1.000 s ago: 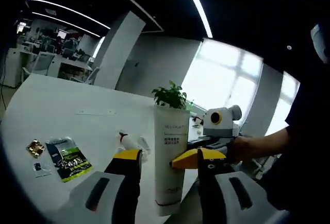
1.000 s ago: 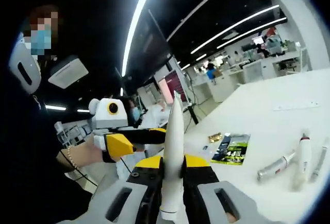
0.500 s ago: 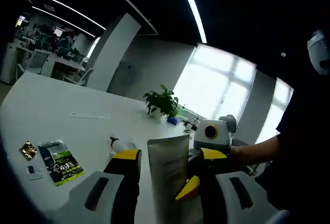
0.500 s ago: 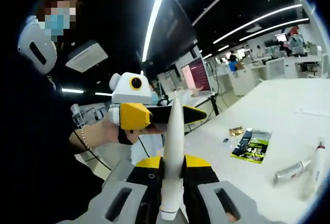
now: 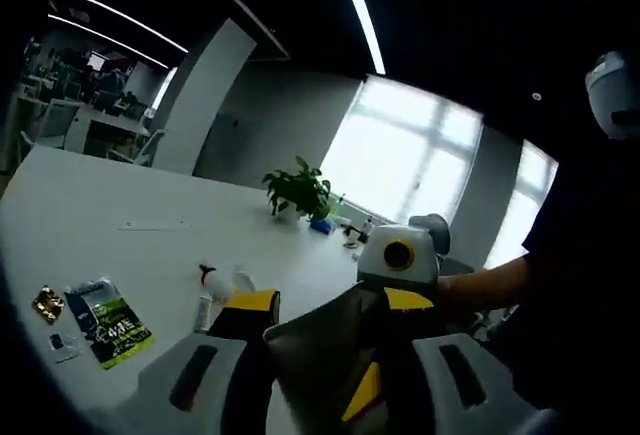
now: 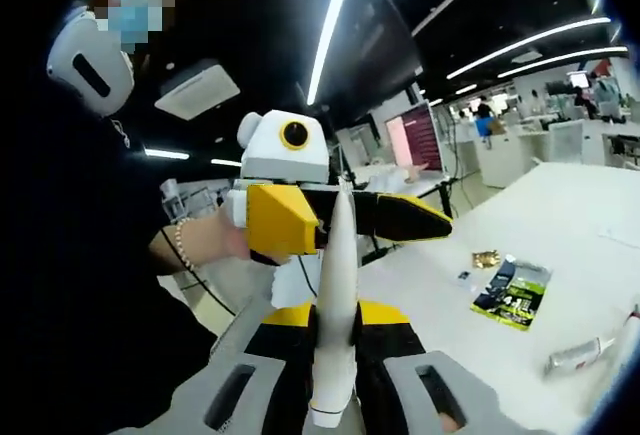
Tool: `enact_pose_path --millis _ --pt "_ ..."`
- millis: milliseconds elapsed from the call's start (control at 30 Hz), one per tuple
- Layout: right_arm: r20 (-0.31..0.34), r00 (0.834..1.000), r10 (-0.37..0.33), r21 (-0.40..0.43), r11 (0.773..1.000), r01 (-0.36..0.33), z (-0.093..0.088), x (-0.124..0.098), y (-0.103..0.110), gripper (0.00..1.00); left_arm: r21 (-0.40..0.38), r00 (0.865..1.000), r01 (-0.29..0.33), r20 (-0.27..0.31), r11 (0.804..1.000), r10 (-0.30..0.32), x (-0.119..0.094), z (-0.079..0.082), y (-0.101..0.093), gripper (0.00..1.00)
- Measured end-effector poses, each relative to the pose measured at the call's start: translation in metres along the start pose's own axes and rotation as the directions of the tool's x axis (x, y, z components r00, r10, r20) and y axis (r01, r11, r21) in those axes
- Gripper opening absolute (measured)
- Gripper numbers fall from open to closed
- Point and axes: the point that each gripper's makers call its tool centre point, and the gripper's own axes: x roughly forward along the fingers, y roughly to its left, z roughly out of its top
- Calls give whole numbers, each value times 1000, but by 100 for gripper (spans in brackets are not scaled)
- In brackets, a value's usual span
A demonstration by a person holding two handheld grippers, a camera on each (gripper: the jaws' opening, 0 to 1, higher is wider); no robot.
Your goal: Arrange the skincare products in the storage area until every visible bottle or jar stands upright without overlapping.
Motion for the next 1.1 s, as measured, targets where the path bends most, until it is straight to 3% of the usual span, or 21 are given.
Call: enact_pose_path --millis 100,200,433,600,700,1100 --pt "-8 1000 12 -13 1000 -12 0 0 1 7 4 1000 -4 26 1000 4 -1 8 -2 34" --pt "-28 999 26 -40 999 -27 -1 0 2 7 35 1000 -16 5 999 16 -1 10 -4 29" --pt "-30 999 36 -72 997 -38 2 -3 1 7 69 1000 -17 -23 997 19 4 12 -5 29" --pt "-34 997 74 -96 992 -77 2 -9 2 7 129 992 24 -122 991 -8 6 0 -14 27" --pt "-32 996 89 -111 990 -92 4 -13 1 7 145 990 35 -141 989 -14 7 -2 -17 26" --pt "-11 990 144 -106 984 -144 8 -20 1 7 169 988 74 -145 983 -49 9 2 -24 22"
